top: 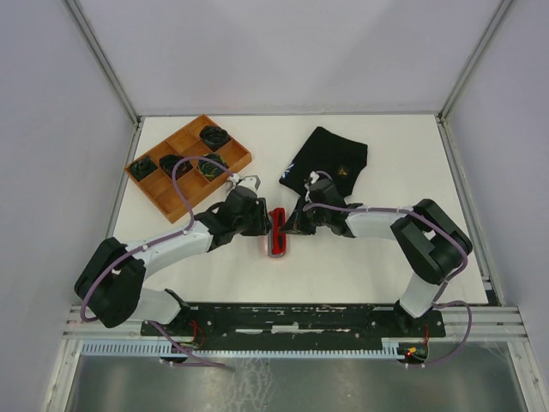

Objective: Organize the sunglasses
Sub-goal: Place the sunglasses in the sunglasses case.

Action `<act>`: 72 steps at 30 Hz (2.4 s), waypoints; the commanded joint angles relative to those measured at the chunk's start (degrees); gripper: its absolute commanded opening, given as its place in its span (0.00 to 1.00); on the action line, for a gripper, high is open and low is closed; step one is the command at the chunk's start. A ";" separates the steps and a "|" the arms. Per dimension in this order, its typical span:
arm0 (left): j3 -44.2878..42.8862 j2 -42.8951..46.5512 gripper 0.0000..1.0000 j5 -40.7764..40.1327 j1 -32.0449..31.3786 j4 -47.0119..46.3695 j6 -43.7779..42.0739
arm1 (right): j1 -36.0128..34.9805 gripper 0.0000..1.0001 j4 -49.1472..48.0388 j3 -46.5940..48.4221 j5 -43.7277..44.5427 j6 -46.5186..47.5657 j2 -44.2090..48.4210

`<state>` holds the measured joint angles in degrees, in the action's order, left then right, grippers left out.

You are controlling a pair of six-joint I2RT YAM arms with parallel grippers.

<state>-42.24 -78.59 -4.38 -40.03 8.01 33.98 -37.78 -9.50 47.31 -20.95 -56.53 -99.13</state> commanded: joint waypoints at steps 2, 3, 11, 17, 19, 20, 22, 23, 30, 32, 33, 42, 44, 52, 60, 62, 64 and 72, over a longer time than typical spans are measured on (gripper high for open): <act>-0.47 0.38 0.48 0.38 -0.39 -2.44 -1.10 | -0.38 0.00 -3.50 2.90 -1.18 0.37 -1.43; -0.47 0.38 0.48 0.47 -0.35 -2.39 -1.11 | -0.44 0.00 -3.59 3.00 -1.26 0.37 -1.70; -0.32 0.32 0.48 0.51 -0.40 -2.58 -1.19 | -0.72 0.00 -3.98 3.71 -1.54 0.72 -3.36; -0.30 0.54 0.48 0.38 -0.40 -2.58 -1.08 | -1.05 0.00 -4.15 4.20 -2.09 0.94 -4.34; -0.21 0.62 0.47 0.43 -0.38 -2.59 -1.09 | -1.17 0.00 -4.00 4.41 -2.16 1.09 -4.78; -0.26 0.69 0.47 0.43 -0.41 -2.62 -1.10 | -1.20 0.00 -3.88 4.46 -2.12 1.20 -4.90; -0.21 0.72 0.47 0.43 -0.40 -2.65 -1.11 | -1.25 0.00 -3.86 4.68 -2.16 1.25 -5.24; -0.29 0.77 0.48 0.41 -0.40 -2.62 -1.15 | -1.25 0.00 -3.88 4.75 -2.17 1.27 -5.42; -0.39 0.70 0.48 0.43 -0.35 -2.58 -1.19 | -1.54 0.08 -3.26 5.11 -2.06 1.94 -5.72; -0.30 0.86 0.47 0.31 -0.40 -2.50 -1.24 | -1.51 0.11 -2.92 4.87 -1.38 2.18 -4.92; -0.22 0.89 0.48 0.21 -0.42 -2.40 -1.28 | -1.55 0.13 -2.45 4.95 -1.07 2.51 -4.51; 0.40 1.63 0.48 0.21 -0.32 -2.81 -0.93 | -1.54 0.21 2.34 5.96 1.02 5.07 -1.59; 0.40 1.73 0.48 0.14 -0.35 -2.75 -1.02 | -1.57 0.23 3.06 6.10 1.40 5.57 -1.13; 0.23 1.69 0.48 0.16 -0.35 -2.56 -1.11 | -1.51 0.32 6.47 6.56 3.55 7.90 0.75; 0.05 1.51 0.48 0.16 -0.40 -2.51 -1.11 | -1.55 0.35 11.15 6.49 7.65 11.68 3.87; 0.05 1.44 0.48 0.12 -0.35 -2.58 -1.11 | -1.55 0.35 12.40 6.32 9.26 12.70 4.76; 0.05 1.40 0.48 0.25 -0.40 -2.62 -1.11 | -1.51 0.36 13.46 6.58 10.54 13.59 5.06; -0.04 1.24 0.48 0.15 -0.40 -2.64 -1.19 | -1.52 0.36 11.88 7.19 8.85 13.32 2.71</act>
<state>-42.00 -78.48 -4.36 -40.16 7.33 33.95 -39.00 3.99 51.99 -11.92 -43.97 -96.18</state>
